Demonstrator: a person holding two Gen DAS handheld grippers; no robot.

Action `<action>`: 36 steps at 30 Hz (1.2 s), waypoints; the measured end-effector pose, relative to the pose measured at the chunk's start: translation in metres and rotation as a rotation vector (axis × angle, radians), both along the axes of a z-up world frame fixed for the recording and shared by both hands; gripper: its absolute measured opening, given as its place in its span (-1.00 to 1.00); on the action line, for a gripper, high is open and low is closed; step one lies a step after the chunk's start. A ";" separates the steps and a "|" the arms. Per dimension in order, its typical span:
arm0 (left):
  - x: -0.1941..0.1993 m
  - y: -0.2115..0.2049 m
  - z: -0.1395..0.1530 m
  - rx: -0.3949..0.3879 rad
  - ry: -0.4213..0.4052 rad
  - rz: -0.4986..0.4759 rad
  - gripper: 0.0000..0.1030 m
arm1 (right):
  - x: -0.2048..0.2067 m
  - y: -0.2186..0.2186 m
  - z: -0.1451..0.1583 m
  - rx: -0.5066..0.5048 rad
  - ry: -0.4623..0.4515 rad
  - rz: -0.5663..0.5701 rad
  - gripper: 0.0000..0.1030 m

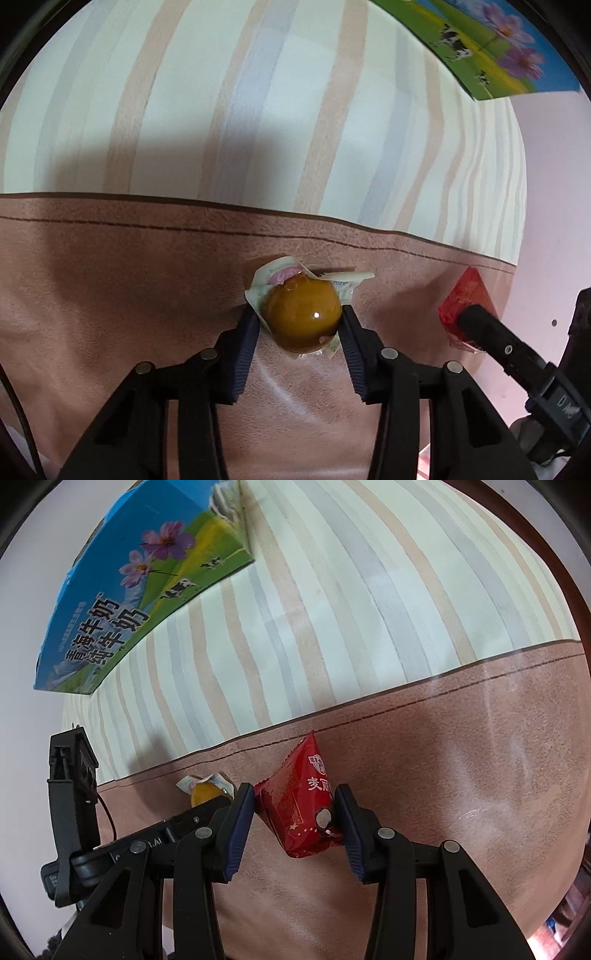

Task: Organize snacks
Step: 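Carry both items into the box and open both tools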

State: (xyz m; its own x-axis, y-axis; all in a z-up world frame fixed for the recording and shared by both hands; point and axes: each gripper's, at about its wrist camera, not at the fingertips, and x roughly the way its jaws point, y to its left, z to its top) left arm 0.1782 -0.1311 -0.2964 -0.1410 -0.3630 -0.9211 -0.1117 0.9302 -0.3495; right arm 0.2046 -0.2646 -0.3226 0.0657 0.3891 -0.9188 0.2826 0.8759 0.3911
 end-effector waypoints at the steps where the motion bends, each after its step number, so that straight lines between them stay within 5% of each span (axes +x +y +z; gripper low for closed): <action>1: -0.002 0.001 0.002 0.001 -0.007 -0.004 -0.21 | -0.001 0.001 0.001 -0.003 -0.005 0.004 -0.08; 7: -0.008 0.005 0.030 -0.001 -0.074 -0.032 -0.21 | -0.001 -0.004 0.014 0.012 -0.030 0.007 -0.08; 13: -0.010 0.000 0.095 -0.063 -0.204 -0.044 -0.21 | 0.008 -0.002 0.057 0.080 -0.113 0.020 -0.08; 20: 0.030 0.025 0.186 -0.136 -0.375 0.008 -0.21 | 0.045 0.008 0.132 0.151 -0.284 0.045 -0.08; 25: 0.083 0.055 0.230 -0.079 -0.479 0.024 -0.21 | 0.091 0.019 0.177 0.154 -0.402 0.064 -0.08; 31: 0.147 0.087 0.228 0.066 -0.479 0.030 -0.20 | 0.149 0.018 0.186 0.076 -0.424 0.074 -0.08; 36: 0.185 0.108 0.197 0.132 -0.379 0.034 -0.19 | 0.190 0.030 0.165 0.006 -0.368 0.104 -0.07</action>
State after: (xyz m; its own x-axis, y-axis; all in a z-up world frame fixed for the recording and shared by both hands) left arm 0.3633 -0.0235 -0.0998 0.2276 -0.2369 -0.9445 -0.0289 0.9679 -0.2497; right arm 0.3947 -0.2347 -0.1575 0.3509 0.4168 -0.8385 0.0314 0.8898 0.4554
